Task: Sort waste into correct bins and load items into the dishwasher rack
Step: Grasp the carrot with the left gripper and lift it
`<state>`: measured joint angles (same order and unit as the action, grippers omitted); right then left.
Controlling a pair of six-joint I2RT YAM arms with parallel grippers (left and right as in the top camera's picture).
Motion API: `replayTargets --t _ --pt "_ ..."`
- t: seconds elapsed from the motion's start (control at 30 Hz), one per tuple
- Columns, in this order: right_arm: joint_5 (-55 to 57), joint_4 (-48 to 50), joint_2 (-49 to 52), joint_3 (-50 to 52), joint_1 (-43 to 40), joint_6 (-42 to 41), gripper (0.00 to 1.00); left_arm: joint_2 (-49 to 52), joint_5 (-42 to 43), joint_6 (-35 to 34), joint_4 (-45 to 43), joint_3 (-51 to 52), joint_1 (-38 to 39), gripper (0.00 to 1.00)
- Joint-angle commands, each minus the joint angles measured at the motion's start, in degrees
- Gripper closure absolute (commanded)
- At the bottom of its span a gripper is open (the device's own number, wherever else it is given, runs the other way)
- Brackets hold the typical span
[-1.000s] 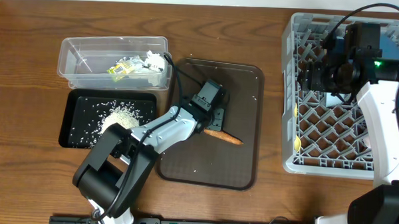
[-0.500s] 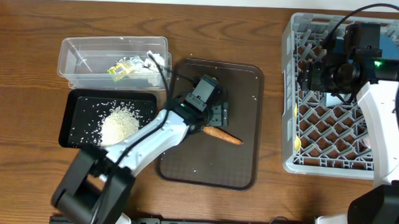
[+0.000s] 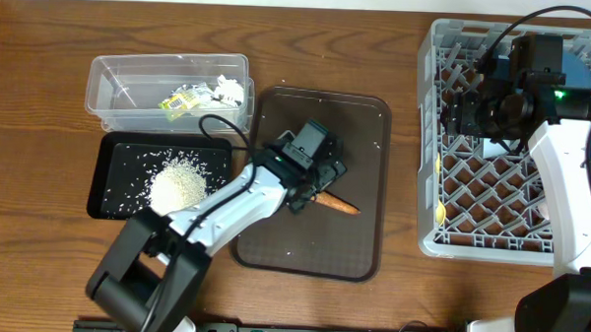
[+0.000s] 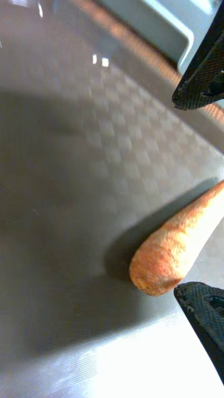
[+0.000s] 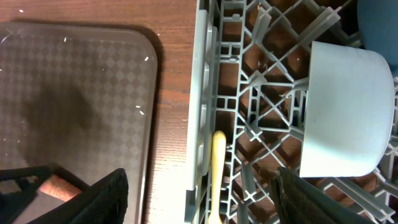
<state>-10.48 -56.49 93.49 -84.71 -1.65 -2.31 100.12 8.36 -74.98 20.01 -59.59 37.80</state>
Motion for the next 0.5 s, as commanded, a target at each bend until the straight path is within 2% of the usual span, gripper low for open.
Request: replayTargets --t 0.0,0.23,0.3,0.47 --pt "0.1 -0.1 -1.3 -1.3 -0.3 0.7 0.27 3.0 0.0 -4.7 0.5 0.8 1.6 0.1" --pt "0.2 -0.1 -1.3 -1.3 -0.3 0.7 0.27 6.8 -0.5 -7.0 0.2 0.8 2.4 0.12" --pt "0.2 -0.1 -1.3 -1.3 -0.3 0.7 0.27 7.0 -2.6 -7.0 0.4 0.9 2.2 0.24" --pt "0.2 -0.1 -1.3 -1.3 -0.3 0.7 0.27 7.0 -5.9 -6.9 0.3 0.9 2.3 0.38"
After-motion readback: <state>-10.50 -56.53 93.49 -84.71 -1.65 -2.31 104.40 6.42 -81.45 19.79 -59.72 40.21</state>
